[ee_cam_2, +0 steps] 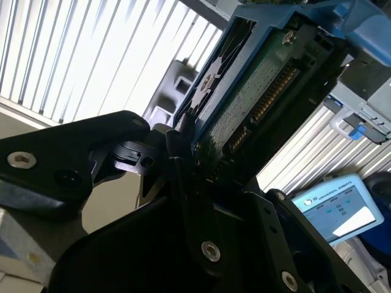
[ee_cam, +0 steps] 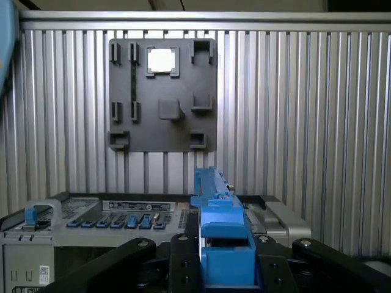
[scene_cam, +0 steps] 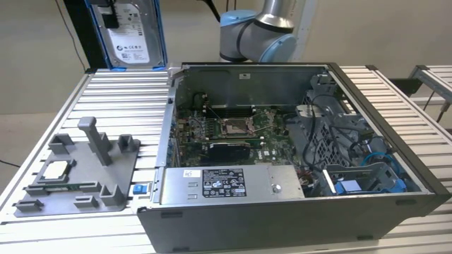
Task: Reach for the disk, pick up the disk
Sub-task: 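Pick up the disk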
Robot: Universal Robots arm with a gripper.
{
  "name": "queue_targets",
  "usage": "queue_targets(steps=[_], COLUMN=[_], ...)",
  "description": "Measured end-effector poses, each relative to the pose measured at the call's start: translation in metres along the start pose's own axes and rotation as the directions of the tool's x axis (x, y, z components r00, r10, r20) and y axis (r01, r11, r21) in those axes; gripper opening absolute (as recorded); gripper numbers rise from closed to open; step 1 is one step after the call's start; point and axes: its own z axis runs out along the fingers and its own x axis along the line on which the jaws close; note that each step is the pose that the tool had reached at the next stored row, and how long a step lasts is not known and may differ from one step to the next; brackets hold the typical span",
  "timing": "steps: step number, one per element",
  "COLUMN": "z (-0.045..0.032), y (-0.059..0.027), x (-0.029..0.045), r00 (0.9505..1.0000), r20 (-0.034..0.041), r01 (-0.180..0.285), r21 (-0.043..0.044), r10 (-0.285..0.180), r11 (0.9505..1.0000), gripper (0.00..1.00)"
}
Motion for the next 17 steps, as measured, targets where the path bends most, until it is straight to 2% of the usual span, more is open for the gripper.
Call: queue_targets(steps=[17], z=[-0.0008], y=[-0.0387], x=[-0.0005], r00=[1.0], r20=[0.0], r01=[0.0], r21=[0.0], r10=[0.0], r11=[1.0], gripper=[0.0])
